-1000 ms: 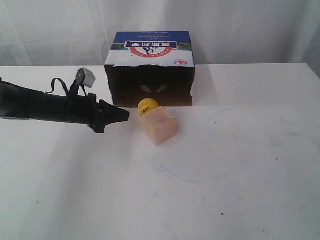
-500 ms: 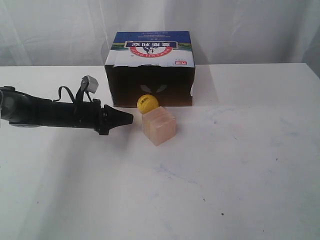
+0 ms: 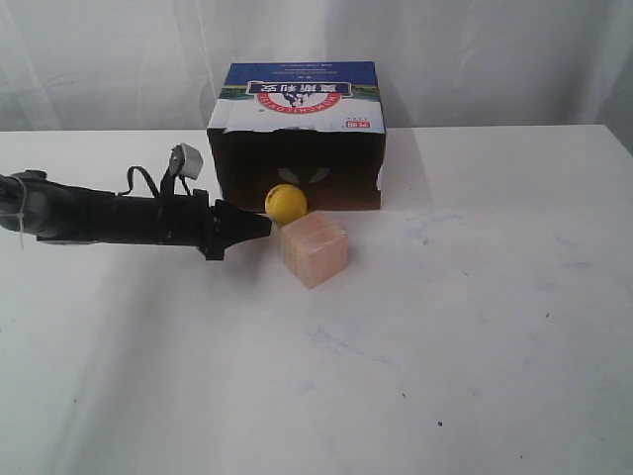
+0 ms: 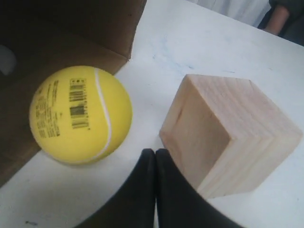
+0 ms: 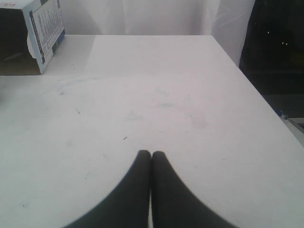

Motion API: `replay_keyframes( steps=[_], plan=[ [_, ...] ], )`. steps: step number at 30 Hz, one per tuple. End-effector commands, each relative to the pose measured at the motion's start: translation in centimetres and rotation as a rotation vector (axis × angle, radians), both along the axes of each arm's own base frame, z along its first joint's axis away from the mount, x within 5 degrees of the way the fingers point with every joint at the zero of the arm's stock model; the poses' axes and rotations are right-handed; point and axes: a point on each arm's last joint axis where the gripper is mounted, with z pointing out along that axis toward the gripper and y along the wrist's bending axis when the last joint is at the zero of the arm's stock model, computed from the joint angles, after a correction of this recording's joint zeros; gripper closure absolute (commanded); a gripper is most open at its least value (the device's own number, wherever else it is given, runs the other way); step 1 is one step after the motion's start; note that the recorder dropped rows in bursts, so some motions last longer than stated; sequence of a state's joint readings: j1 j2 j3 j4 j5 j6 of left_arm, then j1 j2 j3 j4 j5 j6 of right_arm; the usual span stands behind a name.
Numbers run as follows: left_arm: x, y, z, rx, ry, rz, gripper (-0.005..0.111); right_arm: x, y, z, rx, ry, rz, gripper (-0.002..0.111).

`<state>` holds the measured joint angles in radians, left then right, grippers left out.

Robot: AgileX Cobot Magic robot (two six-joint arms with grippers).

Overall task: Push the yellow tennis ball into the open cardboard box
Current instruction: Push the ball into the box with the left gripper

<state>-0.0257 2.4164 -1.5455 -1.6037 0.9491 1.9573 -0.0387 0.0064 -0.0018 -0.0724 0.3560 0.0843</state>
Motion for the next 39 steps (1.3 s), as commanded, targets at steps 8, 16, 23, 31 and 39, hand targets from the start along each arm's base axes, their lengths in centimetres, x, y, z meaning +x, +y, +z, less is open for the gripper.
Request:
replay_keyframes(
  steps=[8, 16, 23, 31, 39],
  plan=[
    [1.2, -3.0, -0.9, 0.135, -0.072, 0.032, 0.107, 0.0, 0.0, 0.0, -0.006, -0.011, -0.006, 0.108],
    [1.9, -2.4, -1.8, 0.225, -0.125, 0.107, 0.107, 0.0, 0.0, 0.0, -0.006, -0.011, -0.006, 0.108],
    [3.4, -2.1, -0.4, 0.242, -0.187, 0.156, 0.107, 0.0, 0.0, 0.0, -0.006, -0.011, -0.006, 0.108],
    [4.6, -2.2, 1.5, 0.182, -0.195, 0.206, 0.107, 0.0, 0.0, 0.0, -0.006, -0.011, -0.006, 0.108],
    [4.4, -2.2, 1.4, 0.199, -0.194, 0.188, 0.107, 0.0, 0.0, 0.0, -0.006, -0.011, -0.006, 0.108]
  ],
)
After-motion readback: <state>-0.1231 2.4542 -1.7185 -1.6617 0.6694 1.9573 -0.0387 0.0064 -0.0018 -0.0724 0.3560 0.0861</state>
